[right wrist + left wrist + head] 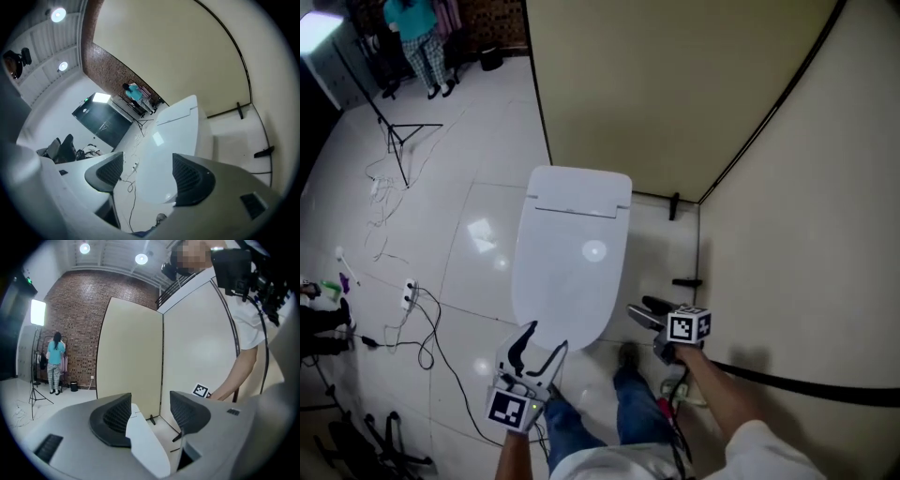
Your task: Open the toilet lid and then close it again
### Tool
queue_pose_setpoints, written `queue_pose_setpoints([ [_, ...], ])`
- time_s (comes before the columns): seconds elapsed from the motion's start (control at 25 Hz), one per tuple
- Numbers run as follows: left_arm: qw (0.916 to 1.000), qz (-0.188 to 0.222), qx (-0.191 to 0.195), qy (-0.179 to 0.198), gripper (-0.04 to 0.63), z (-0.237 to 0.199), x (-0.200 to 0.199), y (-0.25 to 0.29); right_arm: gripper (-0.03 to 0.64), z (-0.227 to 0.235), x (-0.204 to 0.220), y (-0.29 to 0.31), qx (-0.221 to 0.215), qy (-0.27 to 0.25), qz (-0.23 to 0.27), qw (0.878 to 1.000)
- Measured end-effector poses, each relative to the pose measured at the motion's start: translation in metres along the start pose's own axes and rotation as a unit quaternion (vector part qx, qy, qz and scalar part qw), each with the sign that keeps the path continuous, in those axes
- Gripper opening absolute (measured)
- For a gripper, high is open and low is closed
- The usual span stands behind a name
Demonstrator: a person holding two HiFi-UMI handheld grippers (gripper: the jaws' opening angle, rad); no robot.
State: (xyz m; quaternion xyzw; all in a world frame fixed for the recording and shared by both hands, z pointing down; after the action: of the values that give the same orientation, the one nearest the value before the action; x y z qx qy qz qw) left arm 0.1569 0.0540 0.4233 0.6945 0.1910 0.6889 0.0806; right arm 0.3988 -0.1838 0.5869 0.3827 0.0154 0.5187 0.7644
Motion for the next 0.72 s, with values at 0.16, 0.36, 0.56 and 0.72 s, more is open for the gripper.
queue_pose_setpoints([
  [0.16,0.9984,-0.018,-0.05,-0.017,0.255,0.003,0.019,0.04,0.337,0.057,0.003,0.037,-0.024,0.009,-0.021,0.999],
  [0.36,0.9966,-0.038,-0.069,-0.022,0.255,-0.001,0.05,0.074,0.337,0.098,0.022,0.093,-0.042,0.043,-0.049,0.997],
  [0.56,0.9965,-0.05,-0.06,-0.032,0.255,0.004,0.084,0.092,0.351,0.126,0.038,0.141,-0.065,0.095,-0.02,0.993],
  [0.72,0.9948,-0.073,-0.066,-0.027,0.255,0.003,0.108,0.087,0.351,0.128,0.043,0.171,-0.069,0.105,-0.008,0.992],
])
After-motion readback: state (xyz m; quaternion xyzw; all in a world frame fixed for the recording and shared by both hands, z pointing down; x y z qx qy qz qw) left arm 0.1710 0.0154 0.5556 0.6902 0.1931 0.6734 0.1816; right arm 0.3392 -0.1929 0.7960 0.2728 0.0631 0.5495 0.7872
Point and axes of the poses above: the fingertips, and each gripper's own axes: y forward along the fingers, z to its right, x out of its underside, the point moved 10 cm from there along -y, backward along the fingers, and after that the axes turned 14 degrees about -z, right-handed, at the moved point
